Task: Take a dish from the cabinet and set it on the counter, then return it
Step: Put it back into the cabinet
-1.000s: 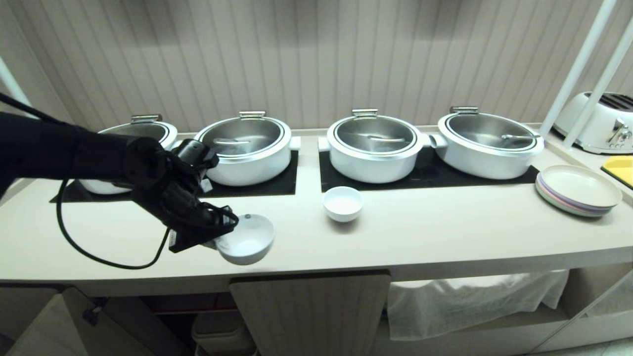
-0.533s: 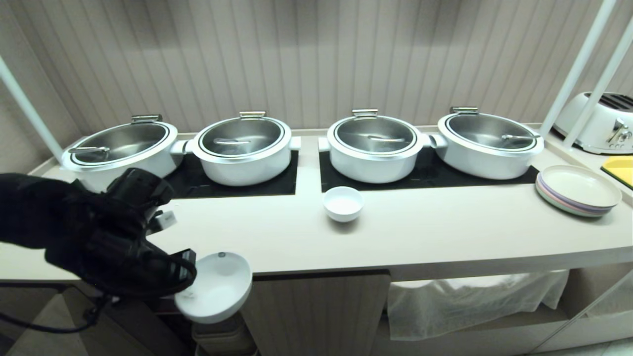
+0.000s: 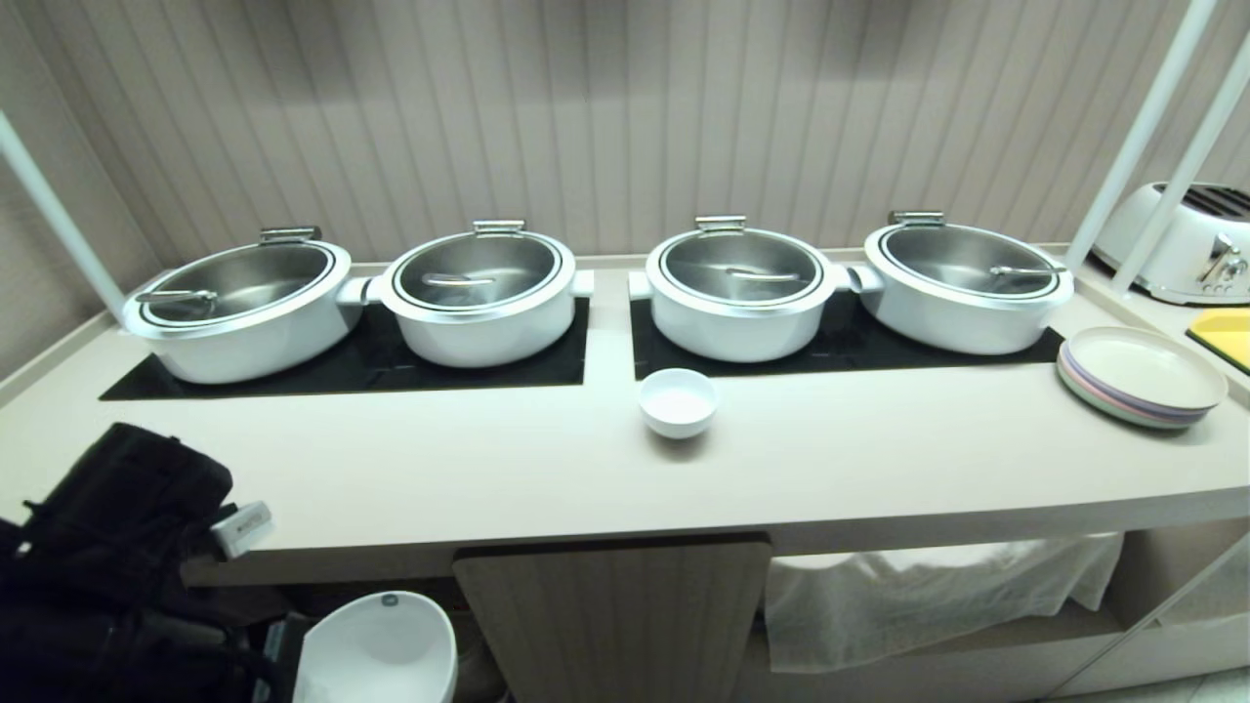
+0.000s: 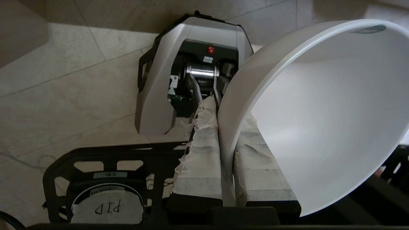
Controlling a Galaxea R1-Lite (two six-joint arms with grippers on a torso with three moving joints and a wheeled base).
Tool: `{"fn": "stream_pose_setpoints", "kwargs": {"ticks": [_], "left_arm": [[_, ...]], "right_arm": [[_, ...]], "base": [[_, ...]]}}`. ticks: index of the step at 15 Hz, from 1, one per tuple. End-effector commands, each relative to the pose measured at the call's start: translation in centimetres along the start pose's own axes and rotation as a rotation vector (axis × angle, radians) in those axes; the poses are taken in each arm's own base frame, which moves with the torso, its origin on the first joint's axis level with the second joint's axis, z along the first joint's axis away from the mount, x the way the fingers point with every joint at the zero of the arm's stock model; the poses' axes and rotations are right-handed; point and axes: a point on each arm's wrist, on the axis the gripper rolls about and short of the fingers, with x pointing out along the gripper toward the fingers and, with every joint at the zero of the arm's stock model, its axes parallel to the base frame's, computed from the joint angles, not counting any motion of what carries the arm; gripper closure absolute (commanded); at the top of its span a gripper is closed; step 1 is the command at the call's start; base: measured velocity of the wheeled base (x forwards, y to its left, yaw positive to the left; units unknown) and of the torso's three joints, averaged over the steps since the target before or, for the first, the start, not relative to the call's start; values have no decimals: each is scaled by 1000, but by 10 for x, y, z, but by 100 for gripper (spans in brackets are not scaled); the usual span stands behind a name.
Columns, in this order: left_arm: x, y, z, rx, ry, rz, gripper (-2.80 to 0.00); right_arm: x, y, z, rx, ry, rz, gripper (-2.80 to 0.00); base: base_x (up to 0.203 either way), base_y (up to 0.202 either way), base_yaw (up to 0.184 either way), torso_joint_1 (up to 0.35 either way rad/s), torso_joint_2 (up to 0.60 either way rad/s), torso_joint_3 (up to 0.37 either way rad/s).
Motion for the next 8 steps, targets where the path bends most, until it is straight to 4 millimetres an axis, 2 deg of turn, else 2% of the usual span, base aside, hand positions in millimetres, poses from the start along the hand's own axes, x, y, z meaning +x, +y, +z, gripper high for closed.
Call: {"fn": "stream_pose_setpoints", "kwargs": {"ticks": [1,8], "left_arm": [[-6,4,-21,35,-10,-22,0],[-6,20,-53,58,1,-24,0]], "right_arm": [[0,0,0,0,-1,0,0],[0,0,0,0,-2,0,0]], "base": [[0,0,0,0,0,0],[0,0,0,0,0,0]]}}
